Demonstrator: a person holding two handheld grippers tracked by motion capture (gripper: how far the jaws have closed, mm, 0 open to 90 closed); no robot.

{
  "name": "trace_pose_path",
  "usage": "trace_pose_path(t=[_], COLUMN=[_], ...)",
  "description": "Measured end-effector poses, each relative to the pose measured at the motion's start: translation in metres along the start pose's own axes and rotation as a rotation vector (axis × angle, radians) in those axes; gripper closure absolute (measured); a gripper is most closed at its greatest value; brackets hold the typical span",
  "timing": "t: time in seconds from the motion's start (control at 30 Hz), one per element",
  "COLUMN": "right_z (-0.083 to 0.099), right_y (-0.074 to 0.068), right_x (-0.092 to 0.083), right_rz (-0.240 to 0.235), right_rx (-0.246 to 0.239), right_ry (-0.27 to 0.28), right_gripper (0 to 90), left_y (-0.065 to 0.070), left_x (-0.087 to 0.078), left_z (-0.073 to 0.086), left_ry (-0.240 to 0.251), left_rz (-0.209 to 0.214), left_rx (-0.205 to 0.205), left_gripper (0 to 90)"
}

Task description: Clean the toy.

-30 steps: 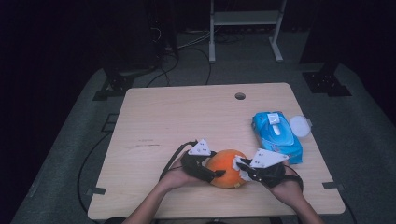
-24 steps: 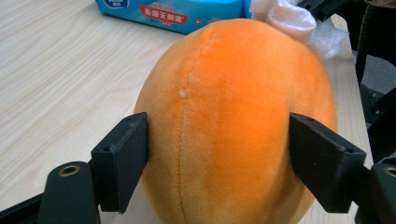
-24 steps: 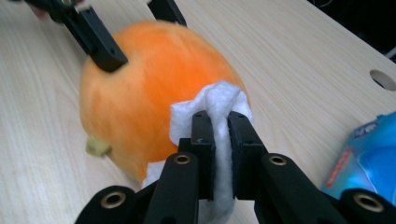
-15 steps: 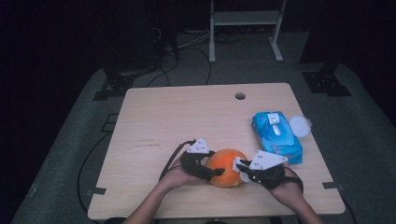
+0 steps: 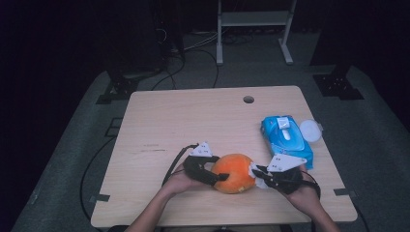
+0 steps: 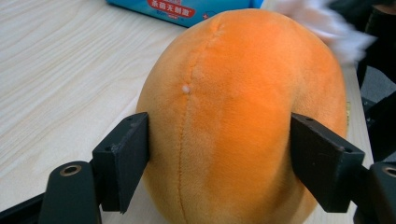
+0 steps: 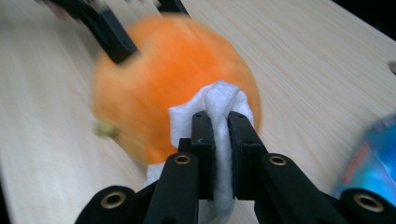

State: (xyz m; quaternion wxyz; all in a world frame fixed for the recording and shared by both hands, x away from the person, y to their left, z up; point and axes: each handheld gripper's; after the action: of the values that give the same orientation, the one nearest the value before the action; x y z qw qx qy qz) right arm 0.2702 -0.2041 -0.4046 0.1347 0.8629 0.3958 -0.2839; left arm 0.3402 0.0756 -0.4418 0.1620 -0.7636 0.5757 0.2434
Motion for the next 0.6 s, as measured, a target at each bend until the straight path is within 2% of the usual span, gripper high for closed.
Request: trace_pose_path(t=[0.03, 0.13, 0.17, 0.2, 0.23, 0.27, 0.3, 0.4, 0.53, 0.6], right_z=[-0.004, -0.004, -0.001, -0.001, 0.004, 0.004, 0.010, 0.011, 0.002, -0.005], right_y=[-0.006, -0.009, -0.002, -0.002, 0.007, 0.007, 0.017, 0.020, 0.013, 0.011], right_x=[0.000, 0.002, 0.002, 0.002, 0.002, 0.002, 0.003, 0.005, 0.007, 0.008], right_rz=[-0.038, -0.036, -0.044, -0.044, -0.018, -0.018, -0.002, -0.012, -0.021, -0.050], right_rx=[-0.013, -0.030, -0.009, -0.009, 0.013, 0.013, 0.049, 0.070, 0.054, 0.069], right_ry=[0.010, 0.000, -0.003, -0.003, -0.019, -0.019, -0.043, -0.046, -0.021, 0.016], right_gripper=[81.3, 81.3, 81.2, 81.2, 81.2, 81.2, 81.2, 81.2, 81.2, 81.2], left_y=[-0.001, -0.002, -0.002, -0.003, -0.004, -0.004, -0.004, -0.004, 0.000, 0.003], left_x=[0.000, -0.001, -0.002, -0.003, -0.004, -0.004, -0.004, -0.003, 0.000, 0.001], left_z=[0.000, 0.001, 0.001, 0.001, 0.002, 0.002, 0.003, 0.003, 0.002, 0.001], left_ry=[0.000, 0.002, 0.004, 0.002, 0.002, 0.002, 0.006, 0.008, 0.001, 0.000], left_rz=[0.002, 0.007, 0.007, 0.007, 0.008, 0.008, 0.010, 0.012, 0.014, 0.014], left_rx=[0.002, -0.001, -0.004, -0.004, -0.008, -0.008, -0.012, -0.014, 0.006, 0.018], left_gripper=[24.0, 24.0, 24.0, 24.0, 24.1, 24.0, 24.1, 23.8, 22.9, 22.9])
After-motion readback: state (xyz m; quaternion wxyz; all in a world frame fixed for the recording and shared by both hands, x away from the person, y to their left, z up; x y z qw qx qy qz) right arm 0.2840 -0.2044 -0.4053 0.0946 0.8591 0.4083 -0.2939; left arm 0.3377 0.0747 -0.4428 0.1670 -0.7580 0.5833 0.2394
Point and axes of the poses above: each handheld gripper's, and its own axes: x roughly forward along the jaws, z roughly out of its underside, y roughly to its right, and after that the axes turned 9 degrees about x, right-handed
